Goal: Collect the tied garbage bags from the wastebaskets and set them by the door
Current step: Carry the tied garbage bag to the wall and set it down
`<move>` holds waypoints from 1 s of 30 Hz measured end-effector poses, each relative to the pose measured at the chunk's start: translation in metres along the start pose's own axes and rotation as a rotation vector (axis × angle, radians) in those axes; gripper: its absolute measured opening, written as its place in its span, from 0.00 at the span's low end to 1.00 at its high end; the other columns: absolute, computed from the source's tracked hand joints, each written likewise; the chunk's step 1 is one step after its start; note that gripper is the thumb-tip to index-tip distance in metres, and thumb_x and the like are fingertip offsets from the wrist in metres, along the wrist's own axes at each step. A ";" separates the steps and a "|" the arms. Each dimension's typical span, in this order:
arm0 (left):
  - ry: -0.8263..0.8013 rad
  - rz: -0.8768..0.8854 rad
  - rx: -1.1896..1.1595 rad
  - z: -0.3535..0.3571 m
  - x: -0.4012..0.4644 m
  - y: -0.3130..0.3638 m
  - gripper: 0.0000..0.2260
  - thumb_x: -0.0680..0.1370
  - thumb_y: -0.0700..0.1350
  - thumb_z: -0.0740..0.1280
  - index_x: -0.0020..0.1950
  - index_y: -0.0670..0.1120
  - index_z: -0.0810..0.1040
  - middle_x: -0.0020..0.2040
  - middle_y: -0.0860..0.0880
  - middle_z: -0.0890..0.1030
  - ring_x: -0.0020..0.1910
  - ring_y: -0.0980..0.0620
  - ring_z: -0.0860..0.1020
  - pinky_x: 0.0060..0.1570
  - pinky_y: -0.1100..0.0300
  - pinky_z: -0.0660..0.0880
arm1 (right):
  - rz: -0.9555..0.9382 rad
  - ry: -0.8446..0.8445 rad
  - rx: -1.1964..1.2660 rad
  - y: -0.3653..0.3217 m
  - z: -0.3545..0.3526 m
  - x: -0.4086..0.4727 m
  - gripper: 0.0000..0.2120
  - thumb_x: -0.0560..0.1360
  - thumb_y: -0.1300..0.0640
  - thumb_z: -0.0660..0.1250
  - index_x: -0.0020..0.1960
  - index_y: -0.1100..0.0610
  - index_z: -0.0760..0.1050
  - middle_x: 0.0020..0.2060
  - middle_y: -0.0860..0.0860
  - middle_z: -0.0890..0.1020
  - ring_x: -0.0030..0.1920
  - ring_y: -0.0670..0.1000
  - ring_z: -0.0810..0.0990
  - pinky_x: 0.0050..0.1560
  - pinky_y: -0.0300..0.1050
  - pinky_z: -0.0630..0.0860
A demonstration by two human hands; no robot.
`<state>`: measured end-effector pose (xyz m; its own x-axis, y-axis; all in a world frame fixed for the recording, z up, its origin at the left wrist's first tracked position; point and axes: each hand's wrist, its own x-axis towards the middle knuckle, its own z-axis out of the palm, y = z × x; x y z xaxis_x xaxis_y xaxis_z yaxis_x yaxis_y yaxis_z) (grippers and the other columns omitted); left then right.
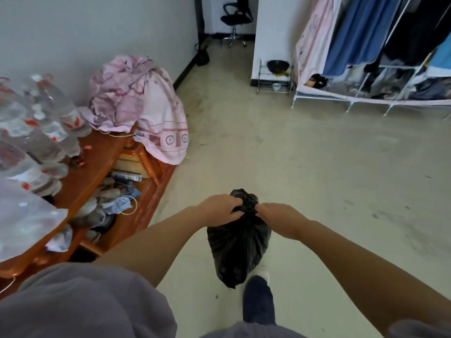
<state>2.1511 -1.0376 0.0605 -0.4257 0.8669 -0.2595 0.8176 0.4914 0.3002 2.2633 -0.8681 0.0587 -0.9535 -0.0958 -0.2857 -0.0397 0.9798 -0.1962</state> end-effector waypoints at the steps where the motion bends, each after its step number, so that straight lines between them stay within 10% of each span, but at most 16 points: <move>1: 0.006 0.000 -0.005 -0.009 0.024 -0.011 0.08 0.79 0.49 0.60 0.45 0.45 0.71 0.46 0.42 0.79 0.44 0.42 0.76 0.40 0.54 0.67 | 0.005 0.004 0.000 0.014 -0.009 0.019 0.12 0.82 0.53 0.50 0.52 0.59 0.66 0.48 0.56 0.77 0.46 0.58 0.77 0.45 0.52 0.72; 30: -0.040 0.004 -0.025 -0.272 0.637 -0.331 0.11 0.79 0.50 0.58 0.50 0.44 0.74 0.47 0.44 0.80 0.45 0.43 0.77 0.43 0.50 0.74 | 0.060 -0.045 0.075 0.419 -0.263 0.572 0.10 0.82 0.54 0.50 0.51 0.58 0.66 0.49 0.59 0.77 0.41 0.54 0.69 0.41 0.50 0.66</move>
<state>1.5041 -0.6249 0.0454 -0.4062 0.8649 -0.2947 0.8090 0.4904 0.3242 1.6227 -0.4665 0.0600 -0.9389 -0.0468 -0.3409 0.0412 0.9683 -0.2464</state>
